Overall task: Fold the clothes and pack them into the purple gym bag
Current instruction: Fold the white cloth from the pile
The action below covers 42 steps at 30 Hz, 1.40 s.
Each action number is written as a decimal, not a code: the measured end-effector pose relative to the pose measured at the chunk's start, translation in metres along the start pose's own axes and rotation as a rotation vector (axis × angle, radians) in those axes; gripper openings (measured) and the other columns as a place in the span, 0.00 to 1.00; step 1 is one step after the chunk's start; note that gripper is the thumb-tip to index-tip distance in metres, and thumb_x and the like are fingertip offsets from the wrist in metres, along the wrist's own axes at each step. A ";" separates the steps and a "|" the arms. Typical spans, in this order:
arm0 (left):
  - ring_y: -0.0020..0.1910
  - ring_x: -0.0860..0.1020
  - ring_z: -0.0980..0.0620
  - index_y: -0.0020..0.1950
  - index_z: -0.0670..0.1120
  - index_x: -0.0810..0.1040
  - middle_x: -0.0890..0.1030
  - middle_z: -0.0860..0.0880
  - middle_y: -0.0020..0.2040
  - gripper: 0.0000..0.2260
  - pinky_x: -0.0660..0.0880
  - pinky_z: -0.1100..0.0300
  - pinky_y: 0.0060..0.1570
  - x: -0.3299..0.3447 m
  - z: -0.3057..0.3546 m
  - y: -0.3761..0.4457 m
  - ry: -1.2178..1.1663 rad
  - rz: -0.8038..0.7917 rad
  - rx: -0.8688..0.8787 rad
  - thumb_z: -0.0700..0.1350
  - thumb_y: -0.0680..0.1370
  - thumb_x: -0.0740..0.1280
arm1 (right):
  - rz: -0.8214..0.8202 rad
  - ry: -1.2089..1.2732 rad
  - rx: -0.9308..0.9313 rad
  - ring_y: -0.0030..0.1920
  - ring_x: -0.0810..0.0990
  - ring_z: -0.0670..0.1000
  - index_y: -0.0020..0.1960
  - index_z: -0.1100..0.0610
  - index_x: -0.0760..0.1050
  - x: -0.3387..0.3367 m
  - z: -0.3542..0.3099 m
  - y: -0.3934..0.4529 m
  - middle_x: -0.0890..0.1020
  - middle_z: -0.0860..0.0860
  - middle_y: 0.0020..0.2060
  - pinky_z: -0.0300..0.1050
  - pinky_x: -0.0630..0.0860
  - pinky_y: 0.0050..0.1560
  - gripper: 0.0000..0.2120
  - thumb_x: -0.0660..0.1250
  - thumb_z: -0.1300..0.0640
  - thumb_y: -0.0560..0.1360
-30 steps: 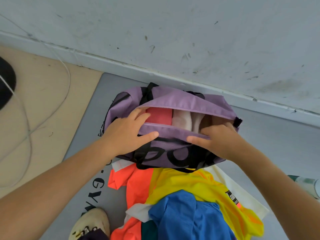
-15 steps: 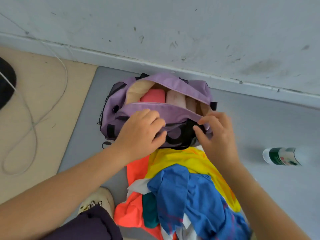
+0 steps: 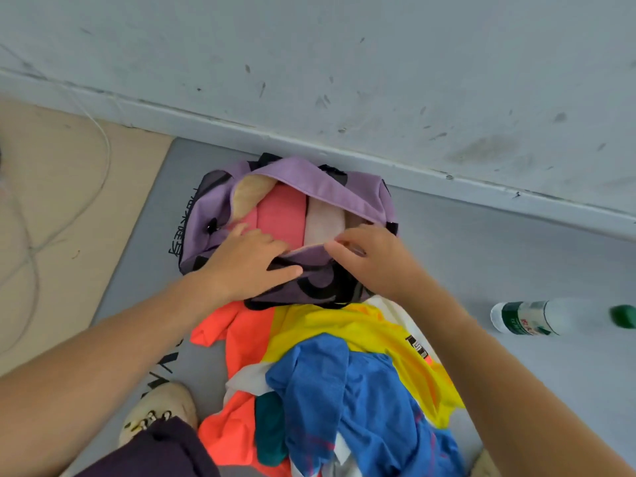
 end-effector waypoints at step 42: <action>0.50 0.74 0.45 0.55 0.41 0.79 0.77 0.45 0.49 0.15 0.72 0.51 0.49 -0.013 0.035 -0.020 -0.170 0.514 0.175 0.51 0.77 0.64 | 0.264 0.328 0.287 0.35 0.77 0.44 0.39 0.51 0.75 0.045 0.026 -0.065 0.78 0.43 0.32 0.37 0.68 0.36 0.08 0.68 0.50 0.75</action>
Point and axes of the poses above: each hand's wrist, its own y-axis towards the middle knuckle, its own x-axis out of the palm, z = x × y, the point moved 2 cm from there along y, towards the middle knuckle
